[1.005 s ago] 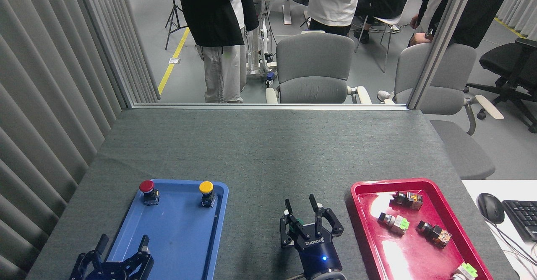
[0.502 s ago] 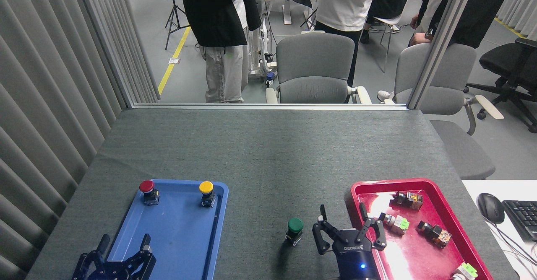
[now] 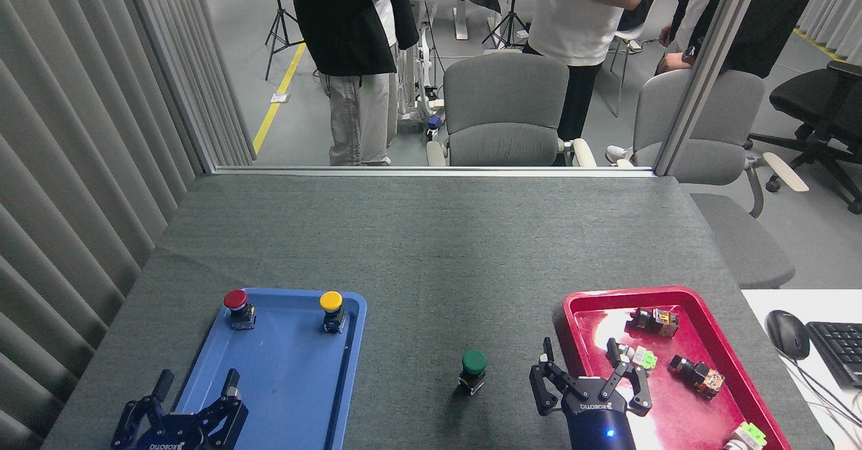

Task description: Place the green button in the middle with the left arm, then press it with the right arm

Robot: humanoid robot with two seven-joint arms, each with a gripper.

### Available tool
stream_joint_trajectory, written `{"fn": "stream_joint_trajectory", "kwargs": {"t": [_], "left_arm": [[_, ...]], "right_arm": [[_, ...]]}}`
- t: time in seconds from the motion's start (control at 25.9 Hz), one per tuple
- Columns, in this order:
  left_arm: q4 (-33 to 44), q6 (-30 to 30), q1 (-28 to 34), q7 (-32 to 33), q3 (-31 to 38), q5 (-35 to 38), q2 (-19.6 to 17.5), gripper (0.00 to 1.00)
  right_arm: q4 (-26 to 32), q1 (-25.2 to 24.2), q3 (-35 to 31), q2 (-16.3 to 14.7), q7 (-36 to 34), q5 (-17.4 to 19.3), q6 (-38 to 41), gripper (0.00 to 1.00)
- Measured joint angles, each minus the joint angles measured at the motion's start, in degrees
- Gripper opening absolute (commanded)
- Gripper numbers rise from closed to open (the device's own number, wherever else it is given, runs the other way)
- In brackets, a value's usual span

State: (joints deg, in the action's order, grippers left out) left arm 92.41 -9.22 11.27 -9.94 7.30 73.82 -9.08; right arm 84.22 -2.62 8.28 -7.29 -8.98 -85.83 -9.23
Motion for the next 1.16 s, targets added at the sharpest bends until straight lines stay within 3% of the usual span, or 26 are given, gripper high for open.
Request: {"fn": "stream_joint_trajectory", "kwargs": {"t": [1.16], "left_arm": [[-0.2,0.4,0.0,0.1,-0.3,-0.8,0.3,1.00]], "right_arm": [[1.7,-1.5,-0.9,0.1,0.8,0.0,0.7,0.99]]}}
